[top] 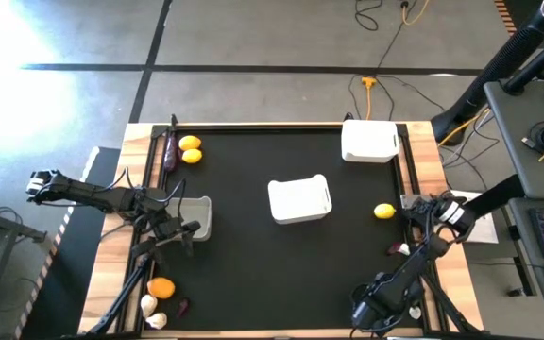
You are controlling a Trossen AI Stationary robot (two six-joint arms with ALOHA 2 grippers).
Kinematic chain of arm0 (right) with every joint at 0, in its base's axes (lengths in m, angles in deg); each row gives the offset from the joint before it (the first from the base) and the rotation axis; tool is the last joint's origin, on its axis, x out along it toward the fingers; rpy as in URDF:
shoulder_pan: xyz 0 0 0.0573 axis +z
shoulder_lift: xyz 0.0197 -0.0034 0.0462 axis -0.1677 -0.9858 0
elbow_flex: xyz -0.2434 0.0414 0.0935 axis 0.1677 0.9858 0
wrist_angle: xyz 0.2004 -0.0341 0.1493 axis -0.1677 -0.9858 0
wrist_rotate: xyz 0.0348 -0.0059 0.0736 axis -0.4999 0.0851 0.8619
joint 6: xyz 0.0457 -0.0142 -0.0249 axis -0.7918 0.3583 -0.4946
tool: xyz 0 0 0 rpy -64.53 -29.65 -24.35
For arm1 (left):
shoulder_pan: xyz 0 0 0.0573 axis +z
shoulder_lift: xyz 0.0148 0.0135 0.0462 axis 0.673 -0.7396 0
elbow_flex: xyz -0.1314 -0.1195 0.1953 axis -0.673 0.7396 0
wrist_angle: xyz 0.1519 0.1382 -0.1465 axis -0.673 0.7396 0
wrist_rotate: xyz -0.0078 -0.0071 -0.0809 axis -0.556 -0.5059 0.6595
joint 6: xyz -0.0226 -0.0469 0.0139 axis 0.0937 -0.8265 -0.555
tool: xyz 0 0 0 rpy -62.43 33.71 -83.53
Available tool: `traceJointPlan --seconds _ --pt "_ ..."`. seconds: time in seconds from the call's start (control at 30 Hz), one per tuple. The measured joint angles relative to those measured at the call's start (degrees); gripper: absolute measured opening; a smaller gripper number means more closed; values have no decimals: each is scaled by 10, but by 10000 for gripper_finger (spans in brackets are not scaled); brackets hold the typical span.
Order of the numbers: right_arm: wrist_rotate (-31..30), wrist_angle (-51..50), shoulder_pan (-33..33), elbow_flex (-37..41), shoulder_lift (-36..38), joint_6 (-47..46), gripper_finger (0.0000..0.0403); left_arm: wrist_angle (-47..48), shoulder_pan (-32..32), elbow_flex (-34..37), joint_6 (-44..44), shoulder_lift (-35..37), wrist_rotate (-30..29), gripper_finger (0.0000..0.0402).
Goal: Sort produce into baskets
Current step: Put the white garlic into the bottom white bin
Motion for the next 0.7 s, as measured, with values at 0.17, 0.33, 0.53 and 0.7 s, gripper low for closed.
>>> traceJointPlan --seconds 0.17,0.33,0.53,0.7 --pt "56 10 11 28 0 5 288 0 0 0 0 0 0 327" --pt "56 23 12 45 0 10 256 0 0 0 0 0 0 327" --pt "58 42 12 54 0 -5 204 0 0 0 0 0 0 327" --pt "57 53 7 44 0 -10 151 0 0 0 0 0 0 327"
